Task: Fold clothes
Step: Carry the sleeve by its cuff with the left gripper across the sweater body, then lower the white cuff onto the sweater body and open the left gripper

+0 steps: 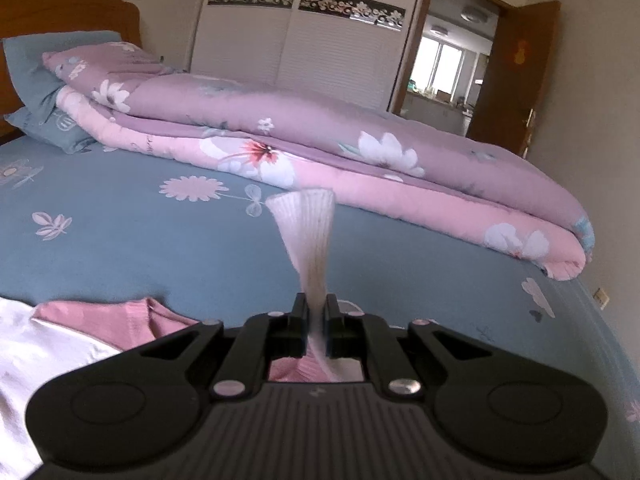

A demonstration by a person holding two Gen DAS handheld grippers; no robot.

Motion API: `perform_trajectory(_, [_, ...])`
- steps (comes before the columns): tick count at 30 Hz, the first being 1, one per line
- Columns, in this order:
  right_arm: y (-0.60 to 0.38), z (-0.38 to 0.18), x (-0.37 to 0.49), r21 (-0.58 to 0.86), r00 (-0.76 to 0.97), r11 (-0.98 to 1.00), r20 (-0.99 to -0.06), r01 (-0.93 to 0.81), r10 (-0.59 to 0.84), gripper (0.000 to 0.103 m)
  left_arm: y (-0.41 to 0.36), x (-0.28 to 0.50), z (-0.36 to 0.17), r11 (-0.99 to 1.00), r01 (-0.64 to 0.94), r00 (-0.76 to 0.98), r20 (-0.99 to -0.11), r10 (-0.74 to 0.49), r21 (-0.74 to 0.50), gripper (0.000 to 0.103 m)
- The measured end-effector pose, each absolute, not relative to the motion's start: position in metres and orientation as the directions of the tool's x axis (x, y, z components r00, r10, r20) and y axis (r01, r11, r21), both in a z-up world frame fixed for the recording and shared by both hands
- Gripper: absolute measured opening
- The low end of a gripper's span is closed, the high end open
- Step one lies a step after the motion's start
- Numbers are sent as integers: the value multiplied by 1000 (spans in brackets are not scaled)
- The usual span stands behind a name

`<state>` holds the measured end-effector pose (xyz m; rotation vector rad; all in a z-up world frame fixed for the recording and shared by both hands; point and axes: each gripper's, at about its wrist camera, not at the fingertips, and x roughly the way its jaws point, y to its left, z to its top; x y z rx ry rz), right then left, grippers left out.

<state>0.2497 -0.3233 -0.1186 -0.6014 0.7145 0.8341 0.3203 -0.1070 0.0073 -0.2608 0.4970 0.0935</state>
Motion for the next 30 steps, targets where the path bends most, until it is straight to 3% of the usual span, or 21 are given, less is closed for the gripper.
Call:
perform_trajectory(21, [-299, -125, 231, -350, 587, 568, -748, -745, 310, 84, -33, 294, -42, 902, -327, 844, -517, 144, -282, 5])
perform_trajectory(30, [-299, -125, 233, -361, 592, 562, -746, -744, 306, 84, -13, 286, -77, 873, -376, 802, -581, 140, -309, 6])
